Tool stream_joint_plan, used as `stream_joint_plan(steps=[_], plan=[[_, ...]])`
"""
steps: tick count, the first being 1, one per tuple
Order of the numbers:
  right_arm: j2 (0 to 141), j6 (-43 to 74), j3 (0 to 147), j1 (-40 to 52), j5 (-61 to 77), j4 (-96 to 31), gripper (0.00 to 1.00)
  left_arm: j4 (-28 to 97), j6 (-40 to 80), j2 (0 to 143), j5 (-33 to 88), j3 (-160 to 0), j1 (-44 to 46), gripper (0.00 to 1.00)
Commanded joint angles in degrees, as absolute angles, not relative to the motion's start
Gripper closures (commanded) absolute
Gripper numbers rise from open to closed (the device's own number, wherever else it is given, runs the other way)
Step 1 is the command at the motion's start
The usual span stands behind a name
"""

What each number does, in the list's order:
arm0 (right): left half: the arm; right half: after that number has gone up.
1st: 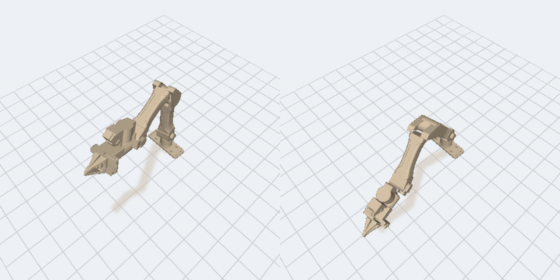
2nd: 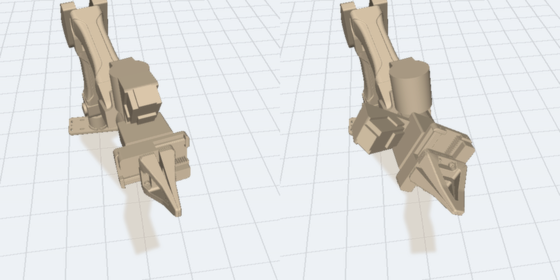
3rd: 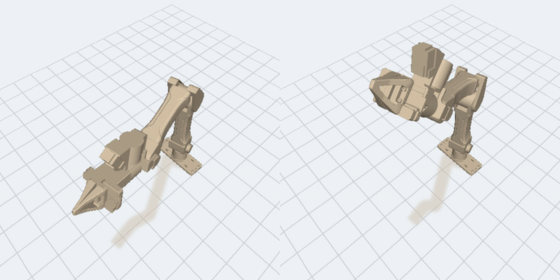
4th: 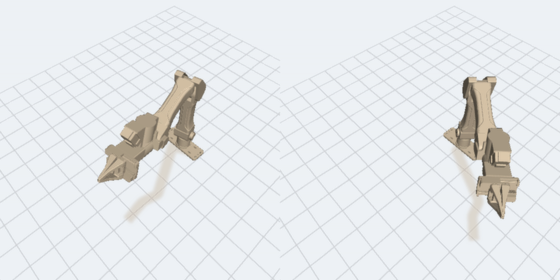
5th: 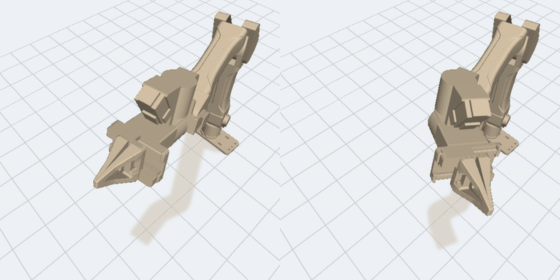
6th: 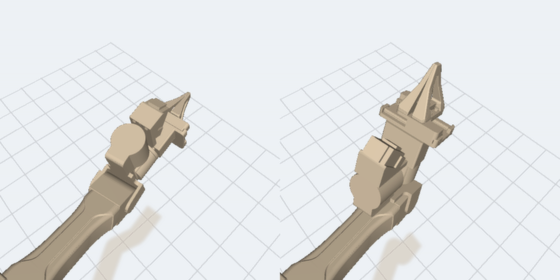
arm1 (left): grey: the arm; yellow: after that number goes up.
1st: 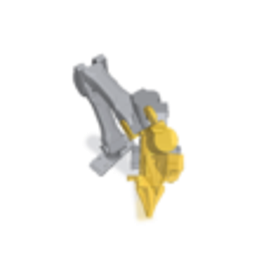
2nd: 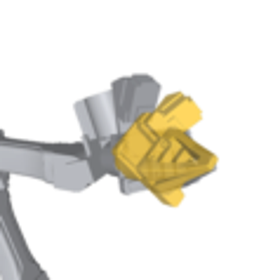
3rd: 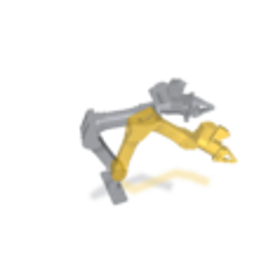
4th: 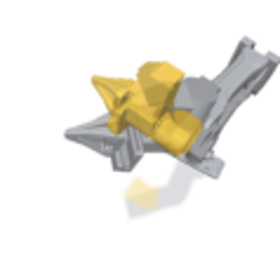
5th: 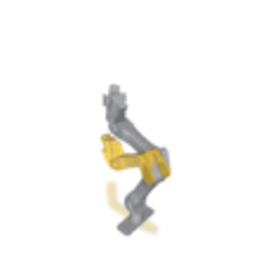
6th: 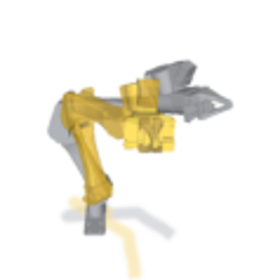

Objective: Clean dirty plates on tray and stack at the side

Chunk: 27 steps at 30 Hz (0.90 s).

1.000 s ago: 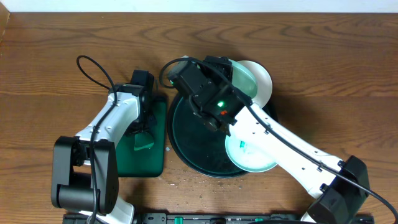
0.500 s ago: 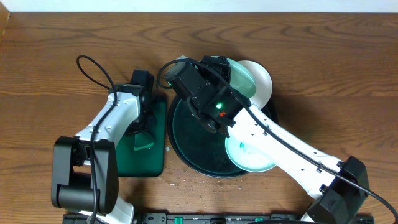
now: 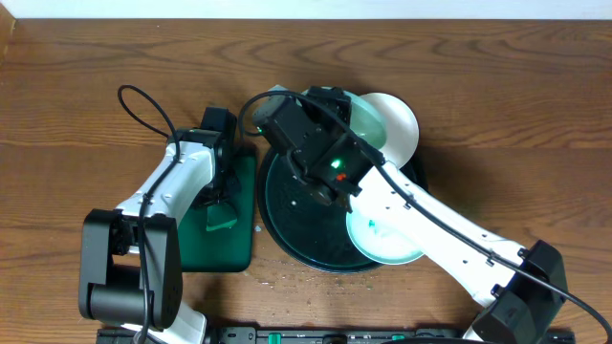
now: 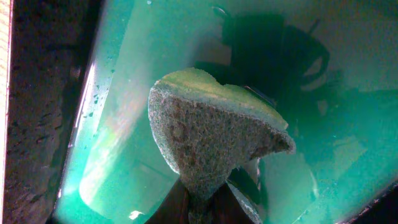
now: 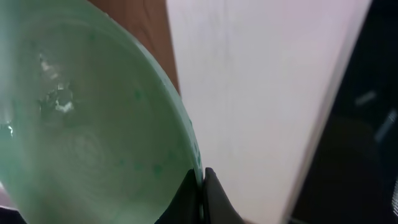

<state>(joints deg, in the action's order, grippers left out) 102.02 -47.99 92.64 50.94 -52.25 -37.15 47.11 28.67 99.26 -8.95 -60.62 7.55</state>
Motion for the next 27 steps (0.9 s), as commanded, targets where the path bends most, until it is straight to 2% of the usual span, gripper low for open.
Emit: stream_joint_plan(steps=[1,3,7,11,14,18,21,24,27], plan=[[100.4,-43.9,93.9,50.9,-48.2,-36.9,0.99,47.3,28.8,99.4,-9.5,-60.0,7.3,0.92],[100.2,-41.7,93.9,51.8,-51.0,-37.5,0.99,47.5,28.8,99.4,-9.5,-60.0,7.3,0.92],[100.4,-40.1,93.9,51.7,-45.5,-38.3,0.99,47.2,28.8,99.4,-9.5,-60.0,7.3,0.92],[100.4,-35.1,94.0,50.1,-49.4,-40.1,0.99,47.4,28.8,99.4,-9.5,-60.0,7.3,0.92],[100.1,-34.3,94.0,49.8,-42.6,-41.6,0.99,47.3,28.8,99.4,-9.5,-60.0,7.3,0.92],[100.7,-30.8,94.0,48.1,-45.6,-43.2,0.99,47.4,28.8,99.4,-9.5,-60.0,7.3,0.92],[100.1,-30.3,94.0,48.0,-41.0,-44.3,0.99,47.3,28.8,99.4,-9.5,-60.0,7.3,0.92],[100.7,-27.9,94.0,46.7,-44.8,-45.0,0.99,47.3,28.8,99.4,-9.5,-60.0,7.3,0.92],[100.0,-26.4,94.1,48.2,-41.6,-47.1,0.99,47.5,28.8,99.4,-9.5,-60.0,7.3,0.92]])
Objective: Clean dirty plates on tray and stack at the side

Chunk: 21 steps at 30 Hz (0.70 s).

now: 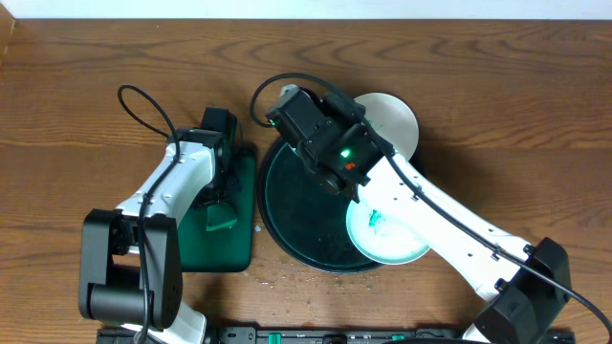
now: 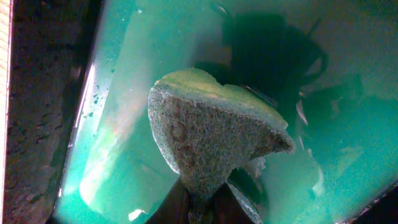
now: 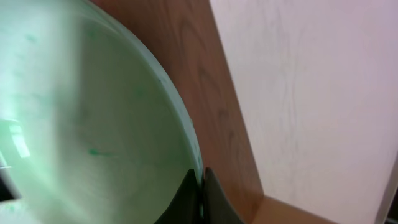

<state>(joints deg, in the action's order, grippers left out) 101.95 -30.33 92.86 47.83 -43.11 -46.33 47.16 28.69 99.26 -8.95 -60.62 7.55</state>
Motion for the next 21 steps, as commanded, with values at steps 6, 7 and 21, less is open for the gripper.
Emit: stream_joint_plan(steps=[6,7,21], plan=[[99.6,-25.8,94.1,48.1,-47.1,-46.6,0.99,47.7,28.8,99.4,-9.5,-60.0,7.3,0.92],[99.4,-26.0,94.1,48.5,-44.9,-46.3,0.99,47.7,28.8,99.4,-9.5,-60.0,7.3,0.92],[100.9,-27.0,94.1,48.7,-51.2,-44.8,0.99,47.9,28.8,99.4,-9.5,-60.0,7.3,0.92]])
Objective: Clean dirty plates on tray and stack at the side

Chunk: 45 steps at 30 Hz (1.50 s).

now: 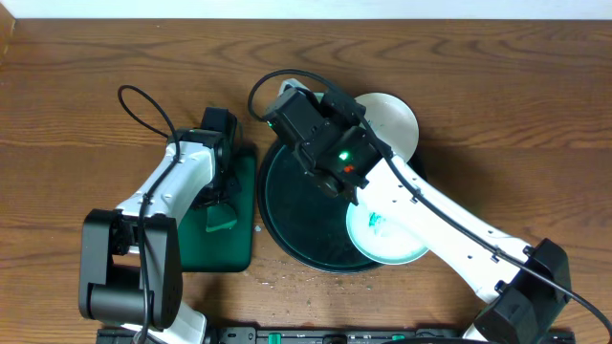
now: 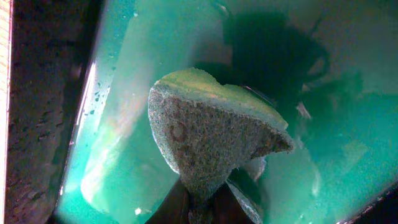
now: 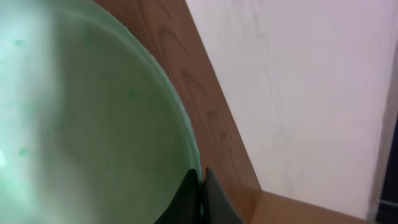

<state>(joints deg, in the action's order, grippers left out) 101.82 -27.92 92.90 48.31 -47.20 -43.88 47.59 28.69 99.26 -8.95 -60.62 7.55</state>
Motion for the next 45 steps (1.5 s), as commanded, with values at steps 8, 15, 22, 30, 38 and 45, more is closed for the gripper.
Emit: stream_joint_plan(steps=[8,15,22,30,38,45], plan=[[101.4,-24.5,94.0,48.2,-47.6,-47.0,0.99,47.9,28.8,99.4,-8.1,-60.0,7.3,0.92],[101.1,-23.7,94.5,48.4,-49.3,-48.0,0.99,47.5,28.8,99.4,-8.0,-60.0,7.3,0.92],[100.6,-21.8,95.6,47.8,-45.9,-47.7,0.99,47.7,28.8,99.4,-8.0,-60.0,7.3,0.92],[100.0,-20.2,95.7,47.2,-45.1,-48.3,0.99,48.0,28.8,99.4,-8.0,-60.0,7.3,0.92],[100.2,-20.0,95.7,46.0,-47.8,-49.5,0.99,48.0,28.8,99.4,-8.0,-60.0,7.3,0.93],[100.5,-16.8,95.6,45.4,-42.1,-49.8,0.99,48.6,28.8,99.4,-8.0,-60.0,7.3,0.93]])
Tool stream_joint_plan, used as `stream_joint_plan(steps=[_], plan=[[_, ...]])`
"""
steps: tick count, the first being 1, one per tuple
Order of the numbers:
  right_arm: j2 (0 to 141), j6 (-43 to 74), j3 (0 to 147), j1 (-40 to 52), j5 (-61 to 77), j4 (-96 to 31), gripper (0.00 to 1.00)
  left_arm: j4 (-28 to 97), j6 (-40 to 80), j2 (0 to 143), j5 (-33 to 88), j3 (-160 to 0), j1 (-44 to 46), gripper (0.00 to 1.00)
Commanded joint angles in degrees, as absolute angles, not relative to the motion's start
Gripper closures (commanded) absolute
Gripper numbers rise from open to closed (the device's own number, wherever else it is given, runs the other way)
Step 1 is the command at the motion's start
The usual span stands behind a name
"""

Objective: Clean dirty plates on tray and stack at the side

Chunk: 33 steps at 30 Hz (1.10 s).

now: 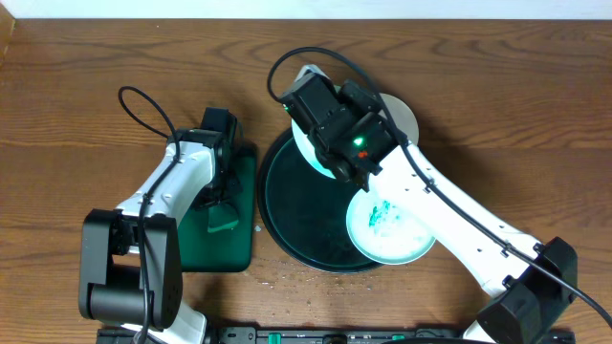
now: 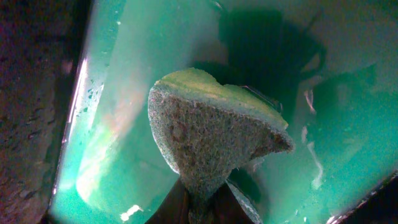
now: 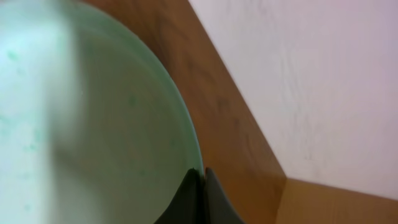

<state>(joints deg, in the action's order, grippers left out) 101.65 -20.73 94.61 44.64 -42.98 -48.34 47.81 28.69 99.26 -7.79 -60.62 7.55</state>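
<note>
A dark round tray (image 1: 296, 225) holds a pale plate with teal smears (image 1: 387, 229) at its front right. My right gripper (image 3: 200, 176) is shut on the rim of a pale green plate (image 3: 93, 124), which shows in the overhead view as a pale green plate (image 1: 311, 148) over the tray's far rim. Another pale plate (image 1: 406, 115) lies on the table behind the tray, partly hidden by the right arm. My left gripper (image 2: 200, 200) is shut on a grey-green sponge (image 2: 211, 134) over the green basin (image 1: 215, 244).
The green basin holds teal water (image 2: 124, 93) and stands just left of the round tray. Small crumbs (image 1: 277, 277) lie on the wooden table in front of the tray. A wall (image 3: 311, 81) rises beyond the table's far edge.
My right arm has shifted to the right with the pale green plate, closer to the pale plate behind the tray. The left gripper and sponge have stayed over the basin.
The right gripper first held the pale green plate by its rim over the tray's far left part, with wet specks on it. At the later moments it stayed shut on the rim at the far edge, and now stands further right. The left arm kept the sponge at the basin.
</note>
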Motion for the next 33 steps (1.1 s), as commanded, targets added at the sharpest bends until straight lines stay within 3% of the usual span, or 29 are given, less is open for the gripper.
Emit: stream_joint_plan(steps=[1,9,19,33], plan=[[100.5,-16.7,95.6,46.0,-40.2,-49.8,0.99,48.6,28.8,99.4,-8.0,-60.0,7.3,0.92],[100.9,-5.7,95.6,36.9,-22.4,-48.4,0.99,48.4,28.8,99.4,-8.0,-60.0,7.3,0.93],[100.9,5.7,95.6,14.4,-3.5,-50.0,0.99,48.4,28.8,99.4,-8.0,-60.0,7.3,0.92],[102.8,12.9,94.8,-18.9,2.0,-52.9,0.99,48.3,28.8,99.4,-8.0,-60.0,7.3,0.93]])
